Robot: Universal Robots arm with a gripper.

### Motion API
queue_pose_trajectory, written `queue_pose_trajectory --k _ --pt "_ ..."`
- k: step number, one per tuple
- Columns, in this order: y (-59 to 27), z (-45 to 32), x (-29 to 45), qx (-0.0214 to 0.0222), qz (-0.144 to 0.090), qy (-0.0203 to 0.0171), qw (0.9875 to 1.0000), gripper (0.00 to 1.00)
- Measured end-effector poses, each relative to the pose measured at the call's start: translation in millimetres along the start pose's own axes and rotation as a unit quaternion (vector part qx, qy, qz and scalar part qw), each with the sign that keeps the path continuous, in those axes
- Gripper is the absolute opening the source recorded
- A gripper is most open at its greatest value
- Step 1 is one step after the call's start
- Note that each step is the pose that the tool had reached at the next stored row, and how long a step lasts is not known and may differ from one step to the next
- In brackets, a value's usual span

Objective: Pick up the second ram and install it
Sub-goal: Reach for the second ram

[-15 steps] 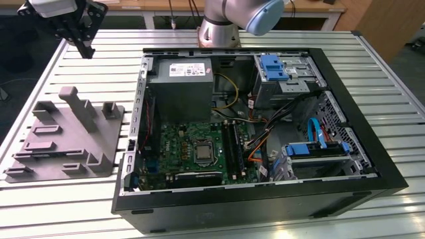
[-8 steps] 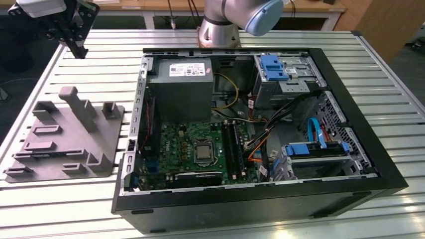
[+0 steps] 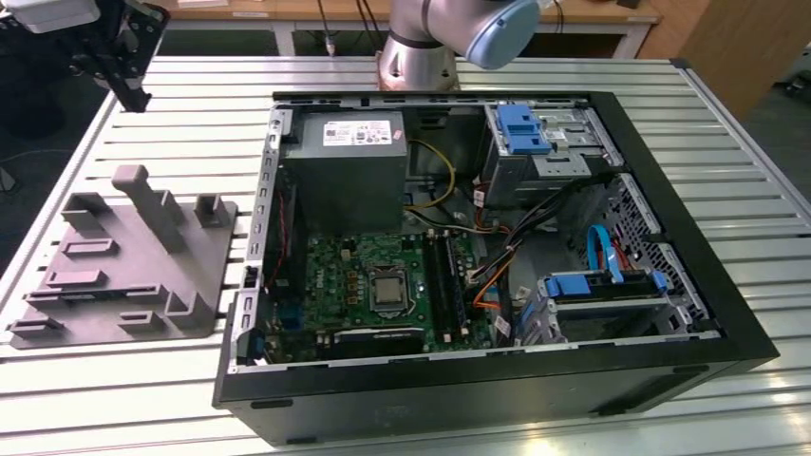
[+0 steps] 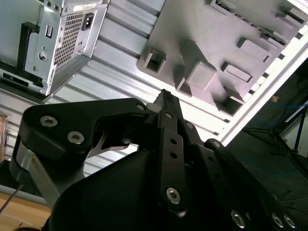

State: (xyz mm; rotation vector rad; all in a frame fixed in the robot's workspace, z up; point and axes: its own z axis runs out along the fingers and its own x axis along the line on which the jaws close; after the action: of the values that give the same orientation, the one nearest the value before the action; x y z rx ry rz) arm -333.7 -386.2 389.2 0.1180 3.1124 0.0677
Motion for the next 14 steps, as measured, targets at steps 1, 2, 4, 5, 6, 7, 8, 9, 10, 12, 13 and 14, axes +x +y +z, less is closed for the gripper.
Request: queue_pose_trajectory --k 1,2,4,5,6,7,8,9,10,12,13,14 --pt "0.0 -0.1 1.9 0.0000 0.000 0.0000 1.0000 0.10" --pt "-0.1 0.0 4.0 0.0000 0.000 0.0000 1.0000 0.10" --pt "-0.1 0.0 8.1 0.0000 0.000 0.0000 1.0000 0.10" --pt "-0.2 0.0 10.1 0.0000 0.000 0.0000 1.0000 0.10" --pt "-0.2 0.0 12.1 0.0000 0.000 0.0000 1.0000 0.10" --pt "-0.2 0.0 14.2 0.0000 0.000 0.0000 1.0000 0.10" --pt "-0.2 0.0 16.2 0.0000 0.000 0.0000 1.0000 0.10" --pt "-0.3 0.0 18.3 0.0000 0.000 0.0000 1.0000 0.10" --pt "-0.3 0.0 20.5 0.0000 0.000 0.0000 1.0000 0.10" --pt "-0.4 0.0 24.9 0.0000 0.000 0.0001 1.0000 0.10" --pt "-0.4 0.0 27.0 0.0000 0.000 0.0000 1.0000 0.10" --pt "-0.5 0.0 29.1 0.0000 0.000 0.0000 1.0000 0.10"
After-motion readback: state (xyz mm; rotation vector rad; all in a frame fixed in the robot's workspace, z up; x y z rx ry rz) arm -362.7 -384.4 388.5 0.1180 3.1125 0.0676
